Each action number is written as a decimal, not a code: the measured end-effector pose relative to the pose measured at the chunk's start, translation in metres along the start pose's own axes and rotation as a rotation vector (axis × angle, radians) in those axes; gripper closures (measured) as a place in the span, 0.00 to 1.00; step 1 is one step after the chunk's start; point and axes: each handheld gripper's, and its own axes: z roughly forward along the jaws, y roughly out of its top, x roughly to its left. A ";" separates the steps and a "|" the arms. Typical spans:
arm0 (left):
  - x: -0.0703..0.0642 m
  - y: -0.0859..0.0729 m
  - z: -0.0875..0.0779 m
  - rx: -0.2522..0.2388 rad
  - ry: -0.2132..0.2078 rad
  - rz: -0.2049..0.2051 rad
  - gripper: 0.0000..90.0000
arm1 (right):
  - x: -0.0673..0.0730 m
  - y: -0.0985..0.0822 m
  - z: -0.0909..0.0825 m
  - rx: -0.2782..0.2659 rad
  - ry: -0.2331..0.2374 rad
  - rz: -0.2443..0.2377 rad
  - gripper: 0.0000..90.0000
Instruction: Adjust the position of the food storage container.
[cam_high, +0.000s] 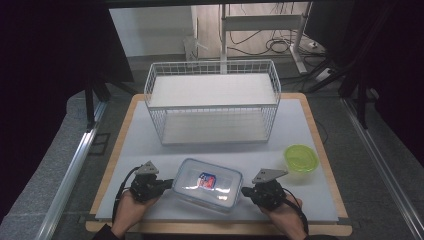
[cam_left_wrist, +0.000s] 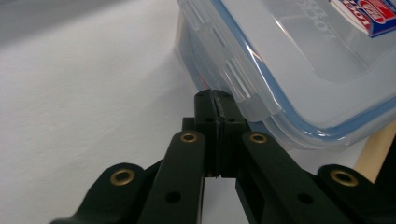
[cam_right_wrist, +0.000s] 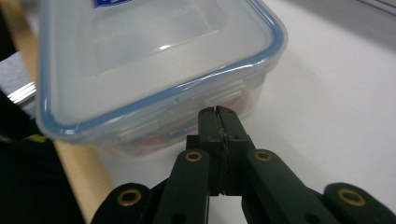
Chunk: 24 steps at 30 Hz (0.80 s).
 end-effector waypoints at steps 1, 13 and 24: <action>-0.002 0.001 0.001 0.003 0.003 0.007 1.00 | -0.002 0.000 0.000 -0.002 -0.009 0.006 1.00; -0.014 0.010 0.012 -0.007 0.007 0.007 1.00 | -0.029 0.002 0.003 -0.018 -0.081 0.042 1.00; -0.016 0.010 0.005 -0.036 0.083 0.080 0.86 | -0.032 0.004 0.000 -0.007 -0.097 0.001 0.93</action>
